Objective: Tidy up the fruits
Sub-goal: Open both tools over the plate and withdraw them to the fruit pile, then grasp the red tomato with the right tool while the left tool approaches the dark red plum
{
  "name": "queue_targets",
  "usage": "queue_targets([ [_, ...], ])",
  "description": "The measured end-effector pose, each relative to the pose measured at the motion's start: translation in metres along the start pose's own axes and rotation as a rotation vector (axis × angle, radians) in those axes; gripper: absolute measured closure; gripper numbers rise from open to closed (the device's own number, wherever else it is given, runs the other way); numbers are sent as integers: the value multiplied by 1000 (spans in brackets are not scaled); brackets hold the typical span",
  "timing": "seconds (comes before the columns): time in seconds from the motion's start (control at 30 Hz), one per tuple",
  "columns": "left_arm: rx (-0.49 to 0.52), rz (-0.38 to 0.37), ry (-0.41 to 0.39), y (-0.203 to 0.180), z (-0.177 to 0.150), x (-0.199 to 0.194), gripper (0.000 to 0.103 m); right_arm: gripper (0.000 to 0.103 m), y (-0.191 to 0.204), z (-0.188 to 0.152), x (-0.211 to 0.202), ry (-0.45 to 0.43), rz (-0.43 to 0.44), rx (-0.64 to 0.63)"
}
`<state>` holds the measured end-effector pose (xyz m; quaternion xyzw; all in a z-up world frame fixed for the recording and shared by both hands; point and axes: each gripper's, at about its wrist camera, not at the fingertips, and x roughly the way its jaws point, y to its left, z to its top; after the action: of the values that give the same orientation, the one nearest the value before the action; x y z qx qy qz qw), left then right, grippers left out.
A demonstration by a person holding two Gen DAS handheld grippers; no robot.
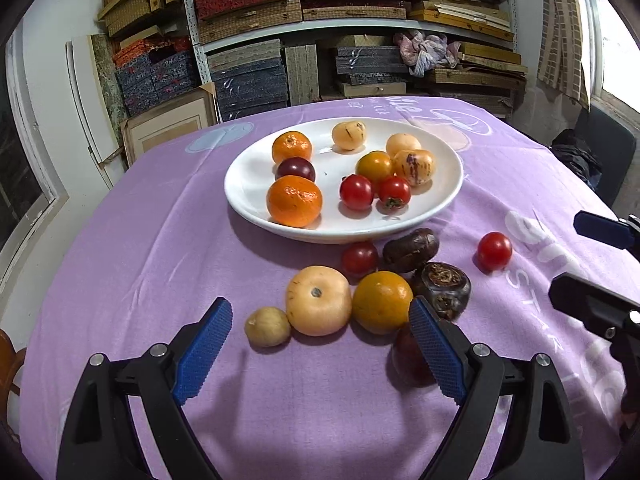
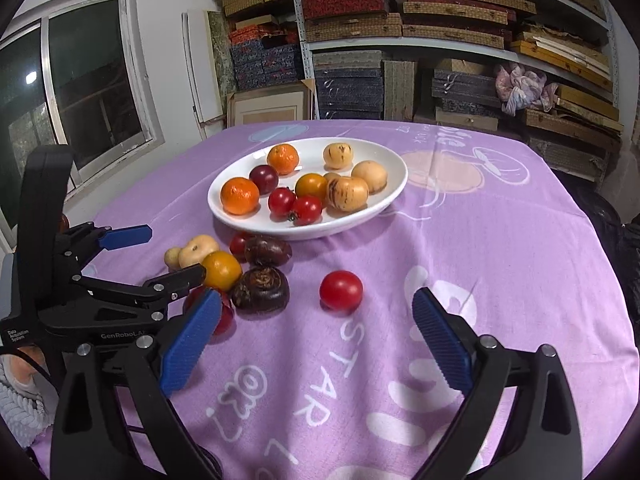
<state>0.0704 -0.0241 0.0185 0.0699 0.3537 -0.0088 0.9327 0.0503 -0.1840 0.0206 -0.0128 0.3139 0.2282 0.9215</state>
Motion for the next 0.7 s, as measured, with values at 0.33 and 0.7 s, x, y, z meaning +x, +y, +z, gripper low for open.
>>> queue_targets([
  [0.33,-5,4,-28,2,-3,-2,12,8,-18,1,21,61,4,59],
  [0.7,-91,-85,59,24,-8,5,8,7,-27,1,27,93,6,107],
])
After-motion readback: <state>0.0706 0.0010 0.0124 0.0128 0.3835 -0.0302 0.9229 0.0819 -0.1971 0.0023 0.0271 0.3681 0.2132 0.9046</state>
